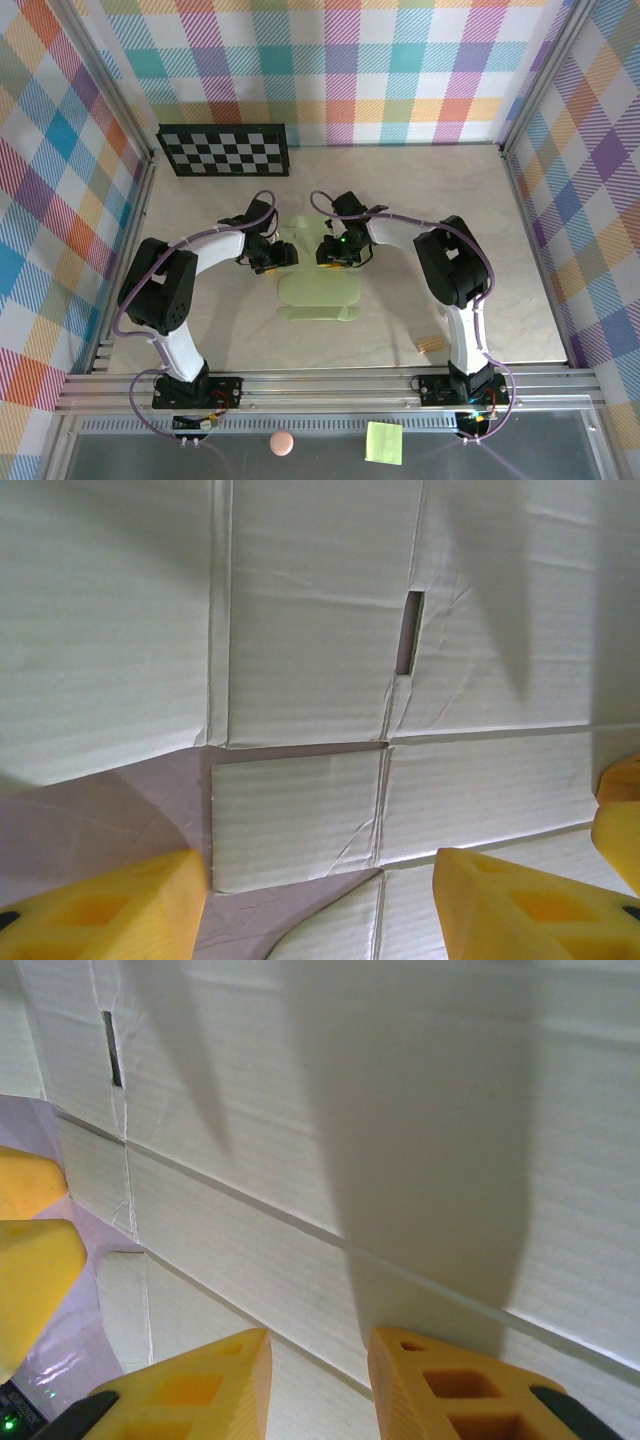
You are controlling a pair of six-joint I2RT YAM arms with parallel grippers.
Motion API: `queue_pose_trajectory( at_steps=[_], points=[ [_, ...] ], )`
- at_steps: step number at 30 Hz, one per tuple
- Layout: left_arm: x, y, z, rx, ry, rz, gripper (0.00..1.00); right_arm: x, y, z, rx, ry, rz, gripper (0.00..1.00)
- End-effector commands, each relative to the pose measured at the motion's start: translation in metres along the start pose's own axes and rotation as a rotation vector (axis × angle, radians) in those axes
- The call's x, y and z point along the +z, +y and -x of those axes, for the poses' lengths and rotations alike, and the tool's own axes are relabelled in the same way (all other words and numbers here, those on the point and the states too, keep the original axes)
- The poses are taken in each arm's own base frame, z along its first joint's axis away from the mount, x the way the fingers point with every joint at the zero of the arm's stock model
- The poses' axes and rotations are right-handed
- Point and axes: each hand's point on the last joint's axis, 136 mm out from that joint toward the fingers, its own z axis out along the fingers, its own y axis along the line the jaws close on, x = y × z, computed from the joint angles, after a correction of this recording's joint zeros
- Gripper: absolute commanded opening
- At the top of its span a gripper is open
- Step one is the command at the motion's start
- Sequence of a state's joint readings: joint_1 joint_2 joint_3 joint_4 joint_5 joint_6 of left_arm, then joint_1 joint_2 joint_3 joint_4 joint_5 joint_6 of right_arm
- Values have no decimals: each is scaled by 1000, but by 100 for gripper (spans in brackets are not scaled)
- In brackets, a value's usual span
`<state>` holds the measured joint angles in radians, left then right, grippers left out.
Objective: Fold the paper box
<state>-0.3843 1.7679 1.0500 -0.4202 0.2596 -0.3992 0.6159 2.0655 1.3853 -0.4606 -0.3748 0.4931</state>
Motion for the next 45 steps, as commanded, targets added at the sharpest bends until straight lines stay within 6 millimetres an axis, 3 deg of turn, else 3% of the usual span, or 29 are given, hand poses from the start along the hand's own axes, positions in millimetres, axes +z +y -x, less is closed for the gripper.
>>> queue_pose_trajectory(
  at_steps=[1, 9, 20, 35, 45],
  points=[
    [-3, 1, -2, 7, 18, 24, 62, 16, -26, -25, 46, 81, -84, 34],
    [10, -16, -9, -3, 62, -80, 61, 16, -27, -27, 48, 84, -84, 34],
    [-3, -34, -4, 7, 33, -168, 61, 16, -27, -27, 51, 83, -78, 34],
    [-39, -50, 3, -10, -34, -298, 63, 23, -26, -30, 67, 90, -48, 34],
    [-32, -71, 10, -44, -21, -427, 62, 22, -26, -29, 68, 90, -50, 33]
  ],
)
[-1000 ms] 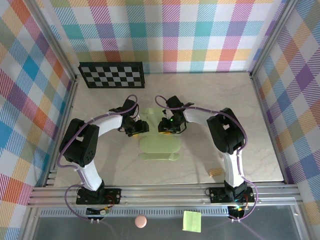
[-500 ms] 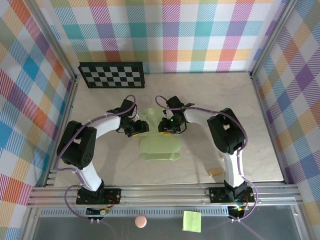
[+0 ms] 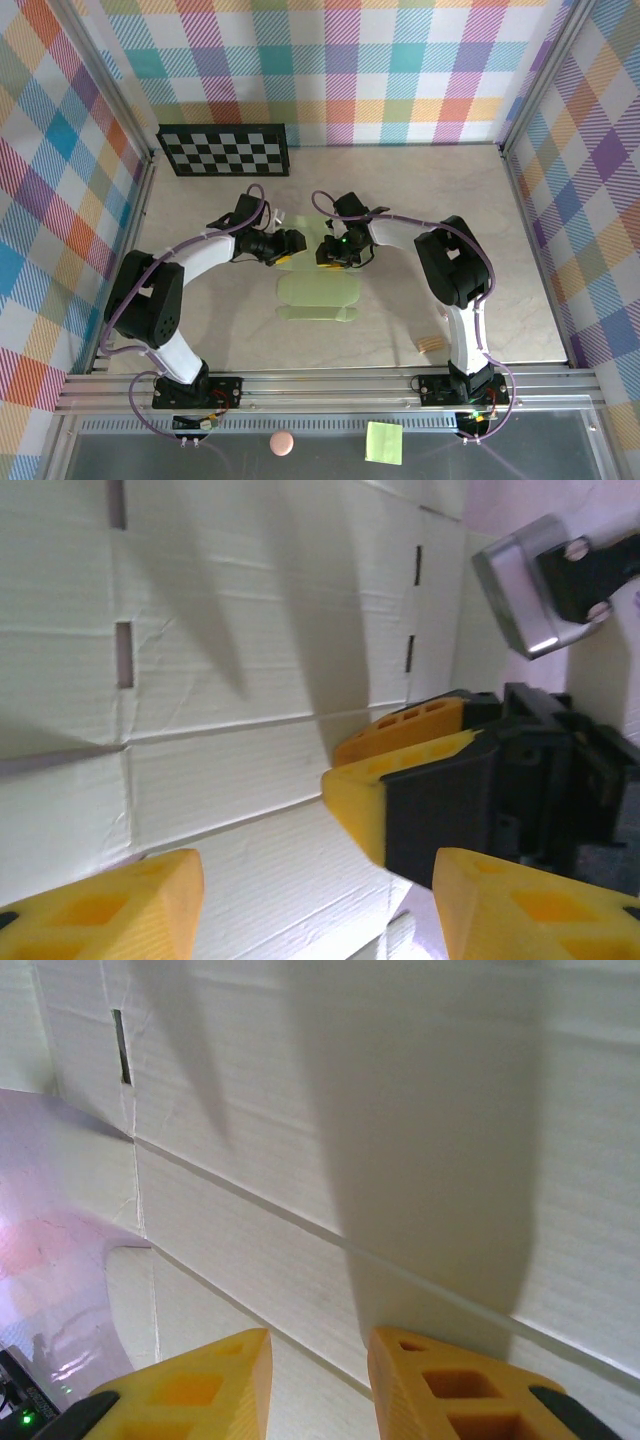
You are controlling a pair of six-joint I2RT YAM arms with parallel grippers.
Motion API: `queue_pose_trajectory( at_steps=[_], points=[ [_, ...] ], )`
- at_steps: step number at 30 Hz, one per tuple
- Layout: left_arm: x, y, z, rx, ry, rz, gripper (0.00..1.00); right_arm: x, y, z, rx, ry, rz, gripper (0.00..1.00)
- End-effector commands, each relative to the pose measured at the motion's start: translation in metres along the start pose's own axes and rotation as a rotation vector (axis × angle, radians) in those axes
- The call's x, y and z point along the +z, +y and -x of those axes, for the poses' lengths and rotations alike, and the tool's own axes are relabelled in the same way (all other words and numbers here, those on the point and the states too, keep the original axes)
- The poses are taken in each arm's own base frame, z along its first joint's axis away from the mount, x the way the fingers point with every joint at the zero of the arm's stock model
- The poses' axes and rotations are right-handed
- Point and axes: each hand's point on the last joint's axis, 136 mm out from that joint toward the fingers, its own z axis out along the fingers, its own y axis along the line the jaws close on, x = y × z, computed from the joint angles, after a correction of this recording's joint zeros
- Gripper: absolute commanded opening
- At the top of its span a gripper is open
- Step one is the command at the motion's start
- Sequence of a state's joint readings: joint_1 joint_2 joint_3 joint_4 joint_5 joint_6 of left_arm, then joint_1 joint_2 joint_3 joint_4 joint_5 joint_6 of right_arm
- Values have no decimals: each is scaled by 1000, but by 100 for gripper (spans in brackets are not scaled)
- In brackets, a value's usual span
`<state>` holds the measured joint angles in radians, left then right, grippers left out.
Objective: Fold the paper box
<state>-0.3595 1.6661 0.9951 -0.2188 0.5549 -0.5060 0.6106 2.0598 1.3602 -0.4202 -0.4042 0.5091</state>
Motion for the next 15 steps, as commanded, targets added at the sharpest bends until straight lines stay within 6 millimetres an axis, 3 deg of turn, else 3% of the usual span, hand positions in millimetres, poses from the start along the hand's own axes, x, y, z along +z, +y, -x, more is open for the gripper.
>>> queue_pose_trajectory(
  at_steps=[1, 7, 15],
  points=[
    [10, -7, -2, -24, 23, -65, 61, 20, -30, -29, 59, 93, -87, 33],
    [21, -3, 1, -30, 36, -50, 59, 20, -32, -29, 56, 93, -100, 28],
    [-15, 36, 14, -17, -123, 205, 61, 20, -36, -30, 59, 98, -110, 28]
  ],
)
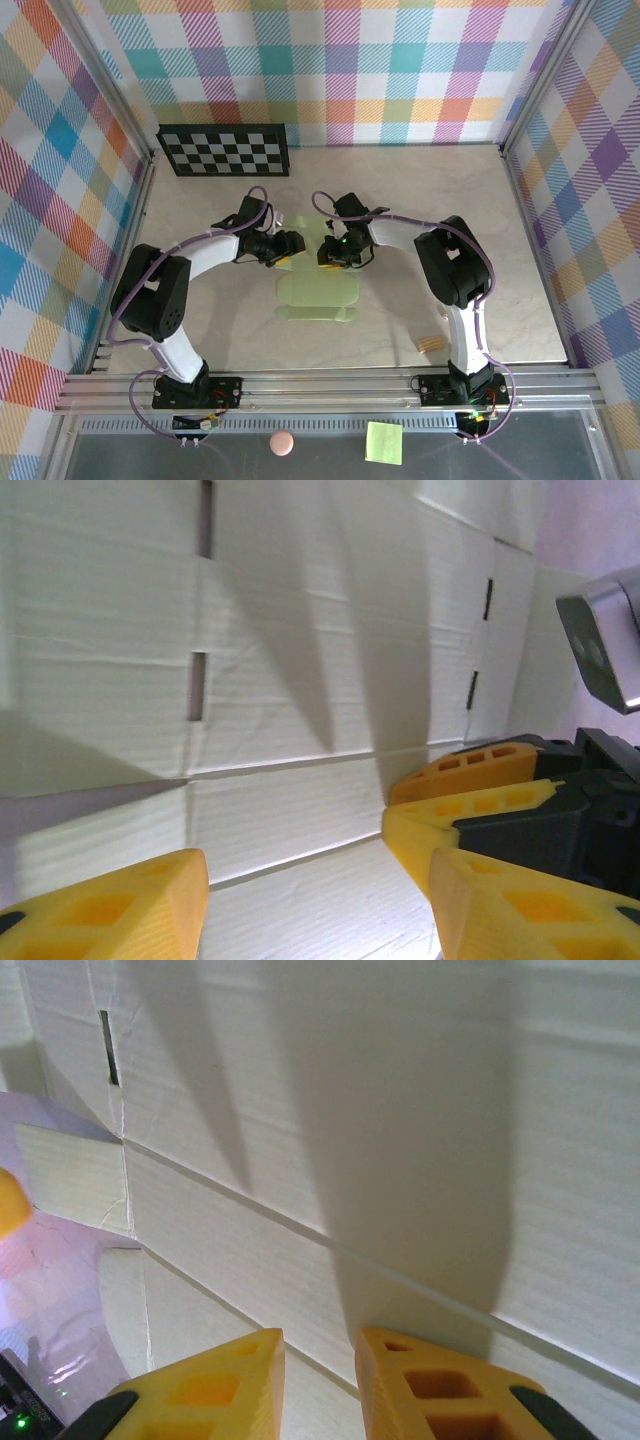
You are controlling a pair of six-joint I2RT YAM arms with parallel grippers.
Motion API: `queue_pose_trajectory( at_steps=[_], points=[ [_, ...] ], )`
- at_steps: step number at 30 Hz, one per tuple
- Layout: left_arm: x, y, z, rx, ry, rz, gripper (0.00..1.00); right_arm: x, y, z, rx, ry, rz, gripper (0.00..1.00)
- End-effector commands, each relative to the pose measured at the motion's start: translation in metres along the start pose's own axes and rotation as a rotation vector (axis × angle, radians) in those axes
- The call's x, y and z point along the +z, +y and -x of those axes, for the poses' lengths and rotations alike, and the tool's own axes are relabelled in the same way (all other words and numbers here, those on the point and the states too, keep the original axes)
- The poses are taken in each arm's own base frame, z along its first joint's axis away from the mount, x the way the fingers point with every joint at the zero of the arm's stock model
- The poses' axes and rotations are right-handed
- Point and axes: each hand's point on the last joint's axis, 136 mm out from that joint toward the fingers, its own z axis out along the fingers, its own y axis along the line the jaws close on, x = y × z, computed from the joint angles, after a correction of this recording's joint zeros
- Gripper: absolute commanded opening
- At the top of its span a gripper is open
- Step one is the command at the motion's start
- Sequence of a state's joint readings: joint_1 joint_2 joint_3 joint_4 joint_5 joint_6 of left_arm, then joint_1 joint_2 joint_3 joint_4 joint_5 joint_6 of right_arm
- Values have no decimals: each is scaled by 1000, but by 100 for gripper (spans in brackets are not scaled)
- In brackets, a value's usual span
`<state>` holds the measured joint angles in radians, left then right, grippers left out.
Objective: Fold the paper box
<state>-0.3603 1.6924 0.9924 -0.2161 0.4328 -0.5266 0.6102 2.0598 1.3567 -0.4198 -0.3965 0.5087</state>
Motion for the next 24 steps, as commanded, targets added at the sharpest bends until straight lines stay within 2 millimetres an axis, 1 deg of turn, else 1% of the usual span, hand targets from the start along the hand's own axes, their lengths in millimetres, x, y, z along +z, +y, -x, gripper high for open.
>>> queue_pose_trajectory(
  at_steps=[1, 4, 11, 14, 16, 20, 22, 24],
  points=[
    [-22, 23, 4, 3, -65, 131, 63, 20, -34, -30, 56, 101, -103, 28],
    [-22, 36, 1, -11, -40, 171, 66, 20, -34, -30, 58, 102, -102, 28],
    [-3, 45, -10, -46, 49, 165, 68, 21, -33, -28, 59, 100, -99, 27],
    [1, 40, -10, -47, 55, 131, 67, 21, -33, -29, 59, 102, -99, 27],
    [1, 32, -9, -40, 53, 90, 66, 21, -34, -30, 59, 104, -100, 27],
    [-2, 22, -9, -31, 53, 43, 62, 21, -34, -30, 60, 104, -101, 27],
    [-5, 10, -3, -10, 28, -4, 60, 21, -33, -30, 59, 105, -99, 27],
    [-6, 4, -4, -3, 37, -30, 57, 21, -33, -29, 59, 101, -97, 27]
  ],
)
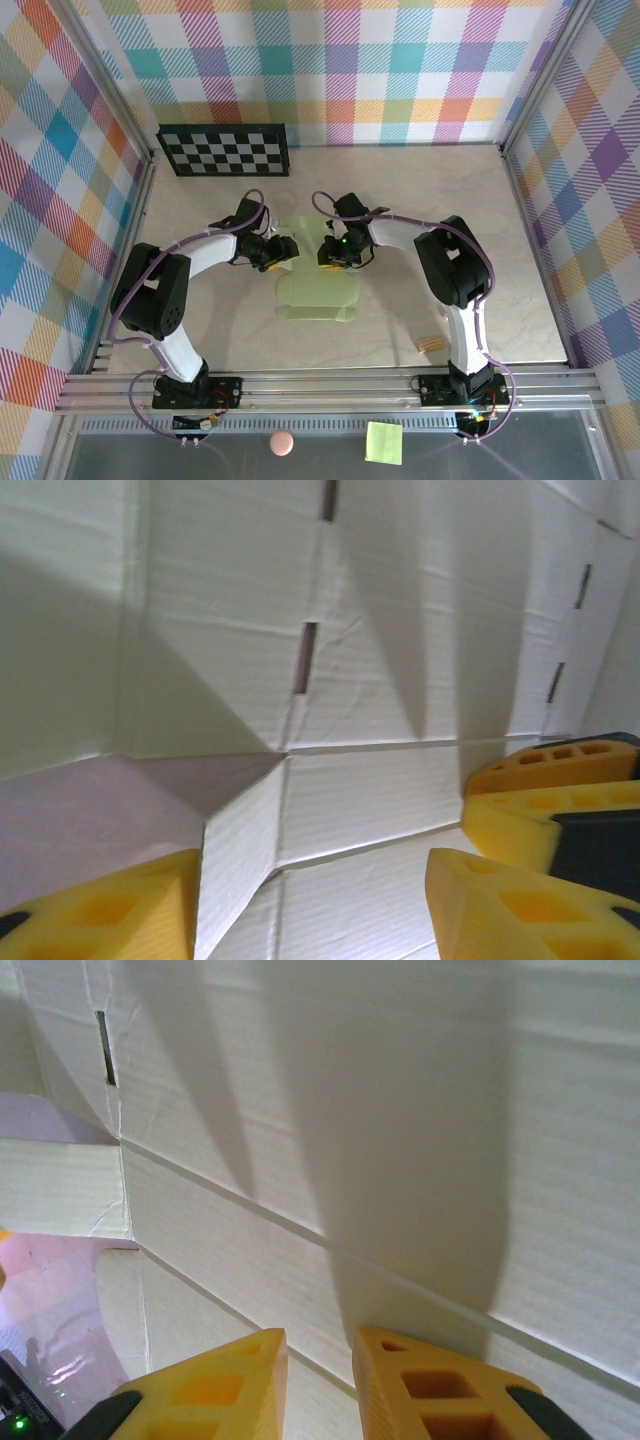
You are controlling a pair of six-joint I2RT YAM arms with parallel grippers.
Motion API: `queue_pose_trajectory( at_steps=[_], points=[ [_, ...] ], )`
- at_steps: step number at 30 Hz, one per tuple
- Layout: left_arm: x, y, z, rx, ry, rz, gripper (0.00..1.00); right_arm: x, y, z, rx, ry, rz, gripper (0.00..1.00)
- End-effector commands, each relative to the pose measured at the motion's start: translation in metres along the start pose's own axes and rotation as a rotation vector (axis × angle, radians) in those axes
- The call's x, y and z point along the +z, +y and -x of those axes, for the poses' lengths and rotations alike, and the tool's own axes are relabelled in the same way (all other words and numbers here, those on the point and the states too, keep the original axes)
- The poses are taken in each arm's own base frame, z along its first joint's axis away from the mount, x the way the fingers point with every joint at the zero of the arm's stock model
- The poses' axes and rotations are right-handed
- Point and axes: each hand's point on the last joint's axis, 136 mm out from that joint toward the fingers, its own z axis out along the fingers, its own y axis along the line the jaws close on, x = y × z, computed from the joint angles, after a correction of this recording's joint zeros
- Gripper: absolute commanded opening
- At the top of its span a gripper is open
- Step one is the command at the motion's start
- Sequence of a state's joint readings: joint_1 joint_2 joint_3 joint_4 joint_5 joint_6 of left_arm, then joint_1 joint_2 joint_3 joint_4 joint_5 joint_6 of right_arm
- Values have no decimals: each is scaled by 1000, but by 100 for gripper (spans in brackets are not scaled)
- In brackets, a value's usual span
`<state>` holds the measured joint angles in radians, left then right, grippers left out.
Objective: Fold the paper box
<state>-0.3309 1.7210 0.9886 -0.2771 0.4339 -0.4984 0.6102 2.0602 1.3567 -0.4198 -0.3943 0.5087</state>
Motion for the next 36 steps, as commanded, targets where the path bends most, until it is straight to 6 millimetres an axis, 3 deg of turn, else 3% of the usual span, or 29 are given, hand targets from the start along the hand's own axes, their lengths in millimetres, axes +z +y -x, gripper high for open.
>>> queue_pose_trajectory(
  at_steps=[1, 17, 20, 28, 31, 36],
  points=[
    [-10, -23, 3, 35, -7, -97, 56, 21, -32, -29, 60, 104, -93, 25],
    [31, -46, -12, 60, 116, -209, 54, 25, -34, -29, 54, 114, -92, 8],
    [38, -40, -15, 52, 132, -200, 50, 25, -37, -29, 52, 116, -97, 5],
    [52, -1, -40, 35, 209, -36, 47, 25, -44, -33, 51, 128, -118, 1],
    [52, 1, -50, 40, 224, -24, 47, 22, -43, -37, 48, 129, -115, 1],
    [40, -12, -55, 56, 199, -60, 48, 12, -37, -44, 42, 126, -93, 0]
  ],
)
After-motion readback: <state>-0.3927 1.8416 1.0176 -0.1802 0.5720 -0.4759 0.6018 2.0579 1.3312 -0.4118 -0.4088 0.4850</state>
